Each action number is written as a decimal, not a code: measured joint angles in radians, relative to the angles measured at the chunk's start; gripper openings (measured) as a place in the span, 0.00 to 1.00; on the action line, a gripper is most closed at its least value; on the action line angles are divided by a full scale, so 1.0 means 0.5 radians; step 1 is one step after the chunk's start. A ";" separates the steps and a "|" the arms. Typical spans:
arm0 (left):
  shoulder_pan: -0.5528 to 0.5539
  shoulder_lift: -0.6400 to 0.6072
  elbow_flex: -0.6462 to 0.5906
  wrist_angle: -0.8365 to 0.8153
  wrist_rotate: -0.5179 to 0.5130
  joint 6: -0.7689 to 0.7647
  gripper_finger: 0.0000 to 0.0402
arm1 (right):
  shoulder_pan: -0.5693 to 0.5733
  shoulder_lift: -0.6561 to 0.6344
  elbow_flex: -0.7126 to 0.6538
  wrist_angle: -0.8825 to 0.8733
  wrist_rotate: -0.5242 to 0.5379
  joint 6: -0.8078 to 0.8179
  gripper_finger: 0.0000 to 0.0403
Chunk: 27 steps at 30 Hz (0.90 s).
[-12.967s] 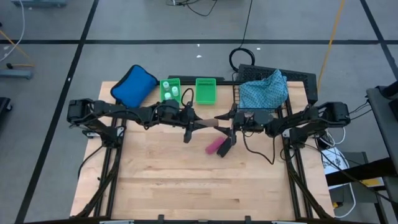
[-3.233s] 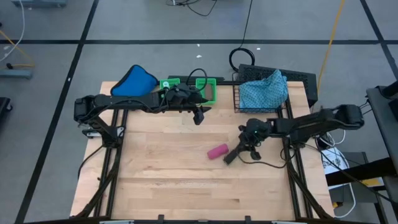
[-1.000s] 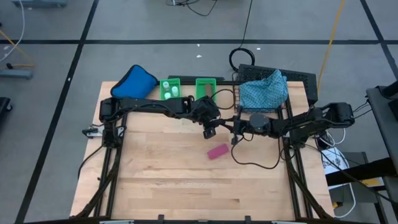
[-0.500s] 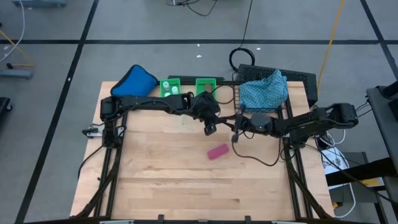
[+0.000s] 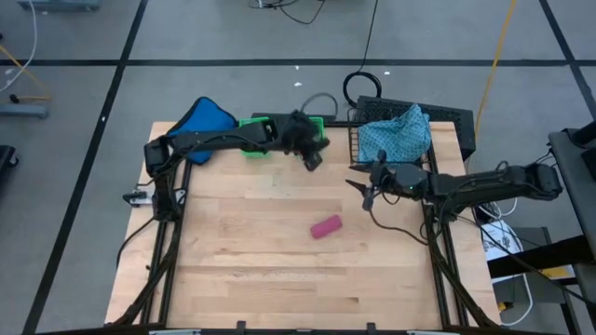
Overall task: Pick & place medical supplies in basket/bin
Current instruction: Put the black bandage into the right green bin
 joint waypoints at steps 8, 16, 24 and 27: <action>0.227 -0.002 -0.318 0.685 -0.008 -0.397 0.12 | -0.001 -0.021 -0.049 -0.024 0.002 -0.021 0.42; 0.312 -0.003 -0.795 1.342 -0.314 -0.866 0.12 | -0.001 -0.021 -0.060 0.017 0.003 -0.063 0.40; 0.235 0.046 -0.839 1.376 -0.648 -1.063 0.21 | -0.002 -0.021 -0.060 0.085 0.002 -0.076 0.40; 0.219 0.043 -0.837 1.428 -0.698 -1.067 0.26 | -0.002 -0.021 -0.060 0.089 0.002 -0.072 0.40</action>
